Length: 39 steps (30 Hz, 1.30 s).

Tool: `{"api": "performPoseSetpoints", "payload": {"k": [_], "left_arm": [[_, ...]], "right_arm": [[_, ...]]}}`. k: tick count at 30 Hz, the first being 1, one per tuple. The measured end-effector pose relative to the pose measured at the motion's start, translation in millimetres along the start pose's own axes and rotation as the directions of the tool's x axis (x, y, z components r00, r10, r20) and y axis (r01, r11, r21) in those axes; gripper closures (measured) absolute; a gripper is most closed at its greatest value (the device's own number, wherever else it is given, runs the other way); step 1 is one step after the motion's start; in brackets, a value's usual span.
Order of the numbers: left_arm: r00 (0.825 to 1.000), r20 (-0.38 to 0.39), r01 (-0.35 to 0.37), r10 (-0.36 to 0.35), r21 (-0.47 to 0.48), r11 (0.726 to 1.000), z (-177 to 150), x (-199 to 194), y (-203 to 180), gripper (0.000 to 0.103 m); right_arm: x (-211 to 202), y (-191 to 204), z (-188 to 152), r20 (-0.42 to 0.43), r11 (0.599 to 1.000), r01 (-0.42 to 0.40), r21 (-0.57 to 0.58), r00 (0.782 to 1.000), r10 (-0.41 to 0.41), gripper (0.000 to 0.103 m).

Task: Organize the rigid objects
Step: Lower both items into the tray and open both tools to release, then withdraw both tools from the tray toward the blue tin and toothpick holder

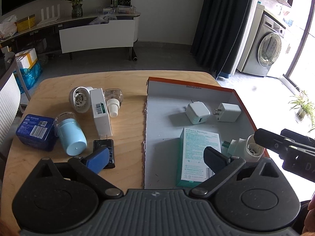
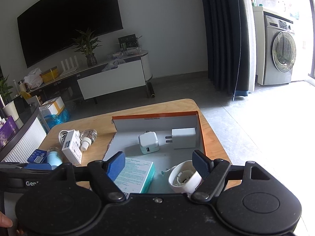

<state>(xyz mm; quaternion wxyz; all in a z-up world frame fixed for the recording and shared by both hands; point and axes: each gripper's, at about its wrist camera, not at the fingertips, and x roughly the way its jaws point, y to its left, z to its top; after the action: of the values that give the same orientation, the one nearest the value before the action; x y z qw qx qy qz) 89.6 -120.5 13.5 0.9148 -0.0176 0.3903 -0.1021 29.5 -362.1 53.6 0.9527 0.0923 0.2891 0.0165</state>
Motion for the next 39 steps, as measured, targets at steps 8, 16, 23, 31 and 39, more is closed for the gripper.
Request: {"api": "performPoseSetpoints", "payload": {"k": [8, 16, 23, 31, 39], "left_arm": [[0.999, 0.008, -0.041, 0.041, -0.02, 0.999, -3.5, -8.0, 12.2, 0.0], [0.997, 0.003, -0.077, 0.077, -0.039, 0.996, -9.0, -13.5, 27.1, 0.0], [0.994, -0.004, -0.107, 0.107, -0.075, 0.991, -13.1, -18.5, 46.1, 0.0], [0.992, -0.003, -0.127, 0.128, -0.099, 0.987, -14.5, -24.0, 61.5, 0.0], [0.99, -0.005, -0.14, 0.14, -0.114, 0.984, -17.0, -26.2, 73.8, 0.0]], "right_arm": [[-1.7, 16.4, -2.7, -0.015, 0.999, -0.03, -0.034, 0.999, 0.029, 0.013], [0.7, 33.3, -5.2, -0.035, 0.996, -0.062, -0.065, 0.998, 0.06, 0.013], [4.4, 50.1, -9.0, -0.06, 0.991, -0.098, -0.089, 0.994, 0.093, 0.012], [9.1, 70.0, -12.3, -0.084, 0.984, -0.137, -0.116, 0.988, 0.128, 0.012], [10.4, 86.2, -14.5, -0.102, 0.975, -0.169, -0.146, 0.983, 0.155, 0.012]]}}
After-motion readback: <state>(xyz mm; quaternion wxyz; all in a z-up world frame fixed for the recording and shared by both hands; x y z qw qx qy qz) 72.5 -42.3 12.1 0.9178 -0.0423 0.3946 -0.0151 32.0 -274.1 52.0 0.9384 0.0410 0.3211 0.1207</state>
